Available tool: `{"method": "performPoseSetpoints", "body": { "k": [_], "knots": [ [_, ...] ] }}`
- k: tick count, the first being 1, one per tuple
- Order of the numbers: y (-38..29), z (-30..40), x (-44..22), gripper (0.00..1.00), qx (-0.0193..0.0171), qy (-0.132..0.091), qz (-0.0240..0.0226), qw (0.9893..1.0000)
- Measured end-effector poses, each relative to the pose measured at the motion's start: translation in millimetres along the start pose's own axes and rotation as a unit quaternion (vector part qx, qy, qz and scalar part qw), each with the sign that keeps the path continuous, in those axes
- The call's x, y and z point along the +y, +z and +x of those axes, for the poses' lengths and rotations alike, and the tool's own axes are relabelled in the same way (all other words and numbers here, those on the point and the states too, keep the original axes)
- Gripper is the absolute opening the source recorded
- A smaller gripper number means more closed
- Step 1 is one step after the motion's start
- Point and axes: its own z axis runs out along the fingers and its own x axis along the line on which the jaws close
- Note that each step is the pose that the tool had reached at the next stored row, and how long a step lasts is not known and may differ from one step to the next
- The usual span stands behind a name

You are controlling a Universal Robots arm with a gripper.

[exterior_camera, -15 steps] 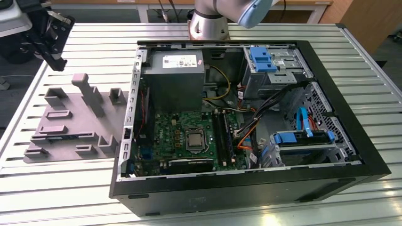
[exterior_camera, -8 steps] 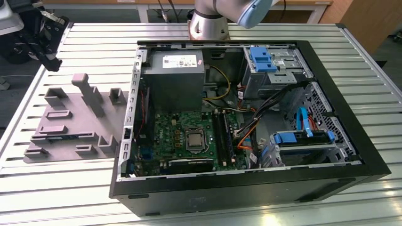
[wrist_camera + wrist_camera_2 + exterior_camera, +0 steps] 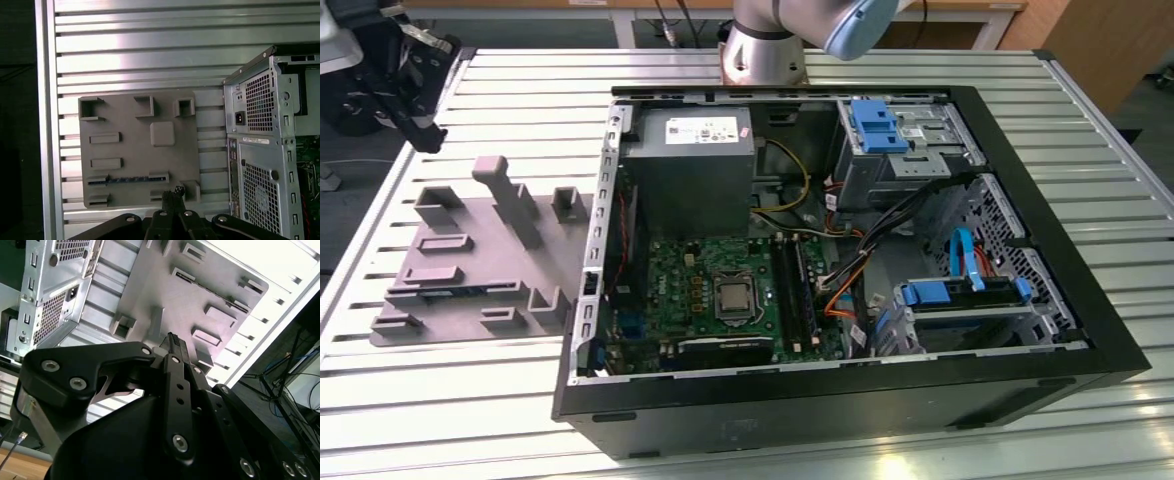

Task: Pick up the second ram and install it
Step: 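Reach for the second ram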

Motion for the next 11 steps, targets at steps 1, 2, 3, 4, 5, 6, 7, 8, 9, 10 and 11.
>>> {"method": "performPoseSetpoints", "body": {
  "k": [1,2,3,4,5,6,7,8,9,10,11],
  "knots": [
    [-0.1,1.6,-1.3,0.11,0.0,0.0,0.0,1.0],
    [-0.1,3.2,-2.6,0.11,0.0001,0.0,0.0001,1.0],
    [0.0,5.3,-4.0,0.11,0.0001,0.0,0.0,1.0],
    [0.1,7.7,-5.2,0.11,0.0,0.0,0.0,1.0],
    [0.4,10.4,-6.4,0.11,0.0,0.0,0.0,1.0],
    [0.5,13.7,-7.6,0.11,0.0,0.0,0.0,1.0],
    [0.7,16.9,-8.6,0.11,0.0,-0.001,0.0,1.0],
    [0.8,19.7,-9.5,0.11,0.0001,-0.001,0.0001,1.0],
    [1.1,22.3,-10.3,0.11,0.0001,-0.001,0.0,1.0],
    [1.5,24.8,-11.1,0.11,0.0001,-0.001,0.0,1.0],
    [2.0,27.3,-11.6,0.11,0.0002,-0.001,0.0003,1.0]
  ]
}}
